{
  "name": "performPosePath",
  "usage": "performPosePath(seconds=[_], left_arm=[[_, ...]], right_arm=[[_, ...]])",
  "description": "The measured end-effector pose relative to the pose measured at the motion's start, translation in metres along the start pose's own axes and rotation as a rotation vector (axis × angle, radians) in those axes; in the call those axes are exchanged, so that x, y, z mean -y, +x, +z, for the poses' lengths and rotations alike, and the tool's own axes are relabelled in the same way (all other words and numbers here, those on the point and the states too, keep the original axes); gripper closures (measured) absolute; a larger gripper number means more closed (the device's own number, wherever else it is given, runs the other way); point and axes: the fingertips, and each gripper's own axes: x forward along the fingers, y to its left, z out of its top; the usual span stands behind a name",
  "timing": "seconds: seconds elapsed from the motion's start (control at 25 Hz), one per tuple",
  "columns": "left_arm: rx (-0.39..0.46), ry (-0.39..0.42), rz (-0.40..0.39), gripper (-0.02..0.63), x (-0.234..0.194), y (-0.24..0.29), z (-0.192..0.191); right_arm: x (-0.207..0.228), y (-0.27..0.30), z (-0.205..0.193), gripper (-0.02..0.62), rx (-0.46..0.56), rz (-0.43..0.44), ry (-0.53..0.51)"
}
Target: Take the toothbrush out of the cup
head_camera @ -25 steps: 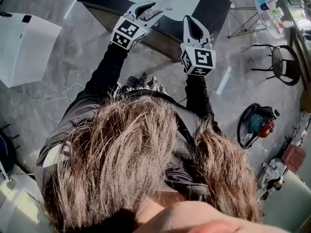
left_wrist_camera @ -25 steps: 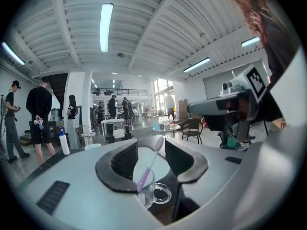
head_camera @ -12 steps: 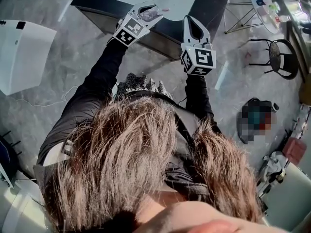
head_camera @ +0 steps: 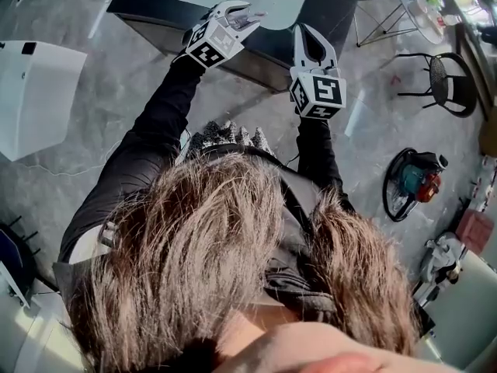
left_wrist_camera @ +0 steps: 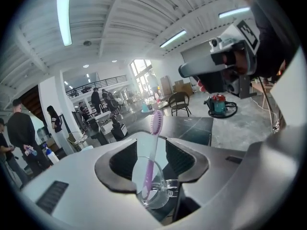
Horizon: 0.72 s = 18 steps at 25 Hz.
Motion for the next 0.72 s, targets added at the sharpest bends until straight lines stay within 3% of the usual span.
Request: performPosePath(seconds=[0.28,0.56,0.72], left_arm=[[-0.032,0.044,0.005,0.443,0.0002,0.0036,0.0012],[-0.046,0.071,0.025,0.566,-0.0030,0.0032,0.0019],[-0.043,0.057,0.025,0.571,-0.0024,0.0020,0.0003]], right_arm=[[-0.0018,-0.0005,-0.0004,0.591,-0.003,-0.001,-0.005],[-0.0009,-0.0031,-0.0009,0.591,-0.004,-0.002,-0.007],[-0.0028,-0.0028,-0.0019,0.591,-0.001,0.001,-0.005]])
